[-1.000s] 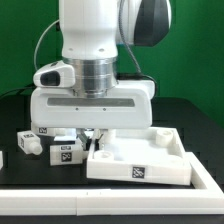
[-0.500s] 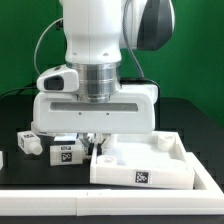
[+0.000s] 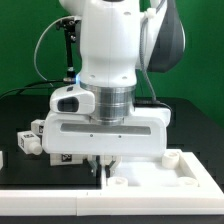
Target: Assemble one leg
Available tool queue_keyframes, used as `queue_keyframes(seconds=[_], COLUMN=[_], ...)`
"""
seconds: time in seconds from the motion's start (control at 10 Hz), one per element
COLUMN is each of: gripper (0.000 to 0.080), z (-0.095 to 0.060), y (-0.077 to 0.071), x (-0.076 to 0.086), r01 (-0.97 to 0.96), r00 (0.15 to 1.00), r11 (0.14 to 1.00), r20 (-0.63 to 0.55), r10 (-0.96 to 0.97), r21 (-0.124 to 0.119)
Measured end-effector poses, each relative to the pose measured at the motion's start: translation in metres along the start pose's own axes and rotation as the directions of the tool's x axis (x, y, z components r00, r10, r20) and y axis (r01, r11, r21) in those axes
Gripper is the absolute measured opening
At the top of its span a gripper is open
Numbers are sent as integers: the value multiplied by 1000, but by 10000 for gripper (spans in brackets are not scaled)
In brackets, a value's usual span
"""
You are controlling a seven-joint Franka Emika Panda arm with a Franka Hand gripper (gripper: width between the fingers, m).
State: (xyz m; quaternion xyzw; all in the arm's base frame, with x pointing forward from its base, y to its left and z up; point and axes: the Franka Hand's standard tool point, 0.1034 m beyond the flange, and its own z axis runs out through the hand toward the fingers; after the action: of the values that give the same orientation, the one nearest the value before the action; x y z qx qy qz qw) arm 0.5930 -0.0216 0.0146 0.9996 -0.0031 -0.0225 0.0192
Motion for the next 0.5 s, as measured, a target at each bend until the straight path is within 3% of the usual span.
queue_keyframes(seconds=[0.3, 0.4, 0.5], gripper=[58, 223, 356], z=[0, -4, -23], y=[1, -1, -5], x=[0, -1, -8], r01=[19, 37, 43], r00=[1000, 999, 999], r11=[1000, 999, 999], r20=[4, 10, 25], r10=[-19, -37, -43], r21=[6, 9, 19])
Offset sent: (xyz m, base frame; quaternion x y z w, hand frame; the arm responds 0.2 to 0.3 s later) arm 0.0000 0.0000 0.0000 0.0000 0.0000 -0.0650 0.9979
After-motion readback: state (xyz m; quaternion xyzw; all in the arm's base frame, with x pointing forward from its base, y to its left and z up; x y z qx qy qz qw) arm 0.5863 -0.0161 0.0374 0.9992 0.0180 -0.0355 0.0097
